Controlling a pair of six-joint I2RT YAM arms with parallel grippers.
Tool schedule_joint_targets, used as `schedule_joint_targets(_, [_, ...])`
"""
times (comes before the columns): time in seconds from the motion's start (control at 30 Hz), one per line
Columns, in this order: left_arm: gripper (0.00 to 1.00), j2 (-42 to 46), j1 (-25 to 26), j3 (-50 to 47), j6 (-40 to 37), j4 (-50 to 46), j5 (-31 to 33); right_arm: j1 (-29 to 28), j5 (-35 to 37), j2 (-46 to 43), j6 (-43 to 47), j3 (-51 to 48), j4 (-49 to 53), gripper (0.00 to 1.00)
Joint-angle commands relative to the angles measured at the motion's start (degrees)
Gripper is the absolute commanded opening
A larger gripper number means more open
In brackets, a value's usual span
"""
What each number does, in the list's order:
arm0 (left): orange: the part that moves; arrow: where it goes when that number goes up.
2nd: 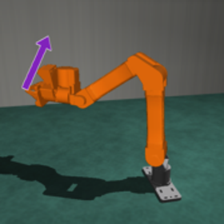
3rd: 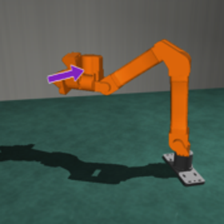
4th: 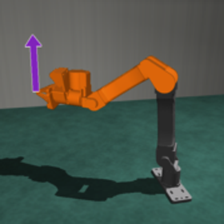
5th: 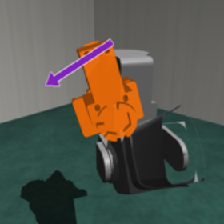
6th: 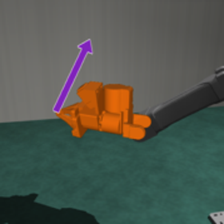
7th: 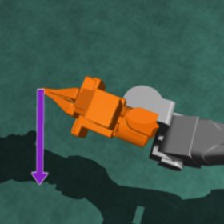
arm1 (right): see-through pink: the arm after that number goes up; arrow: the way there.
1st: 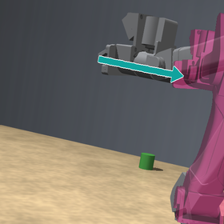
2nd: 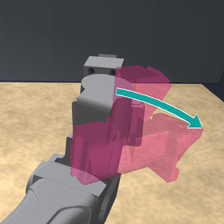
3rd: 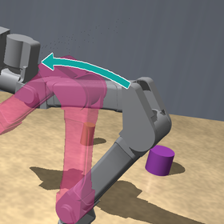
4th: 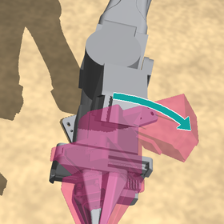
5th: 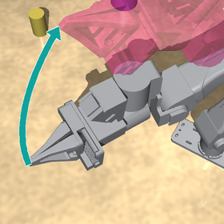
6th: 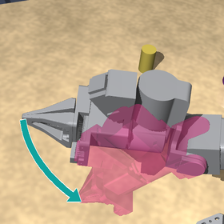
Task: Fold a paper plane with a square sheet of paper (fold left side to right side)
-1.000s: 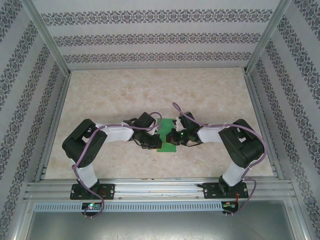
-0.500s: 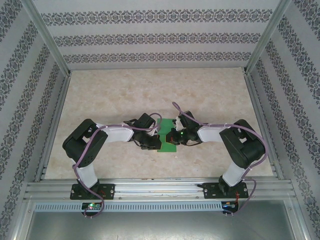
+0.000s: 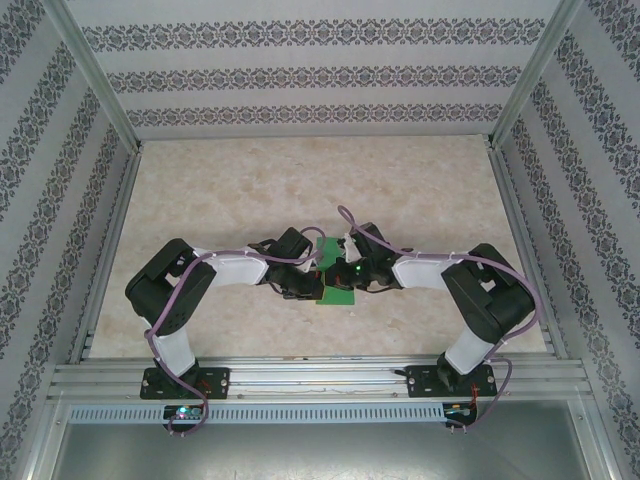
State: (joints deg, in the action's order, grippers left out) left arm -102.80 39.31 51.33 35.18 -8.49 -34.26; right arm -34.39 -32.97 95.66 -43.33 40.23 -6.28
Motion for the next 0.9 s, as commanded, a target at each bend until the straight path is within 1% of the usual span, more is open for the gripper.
schedule_joint_targets(0.0, [0.02, -2.36, 1.13, -2.05, -0.97, -4.29, 5.54, -0.61, 1.24, 2.00, 0.44, -0.50, -0.05, 0.00])
schedule_joint_targets(0.37, [0.02, -3.26, 1.21, -1.79, 1.52, -6.62, 6.83, 0.71, 3.09, 2.68, 2.31, -1.53, 2.24, 0.00])
schedule_joint_targets(0.5, [0.02, -3.67, 1.21, -2.30, 3.18, -5.71, 6.50, 1.67, 3.61, 3.04, 3.37, -1.82, 2.93, 0.00])
schedule_joint_targets(0.87, [0.01, -3.81, 1.20, -3.75, 4.09, -5.05, 6.42, 4.50, 3.88, 3.30, 6.30, 0.24, 5.44, 0.00])
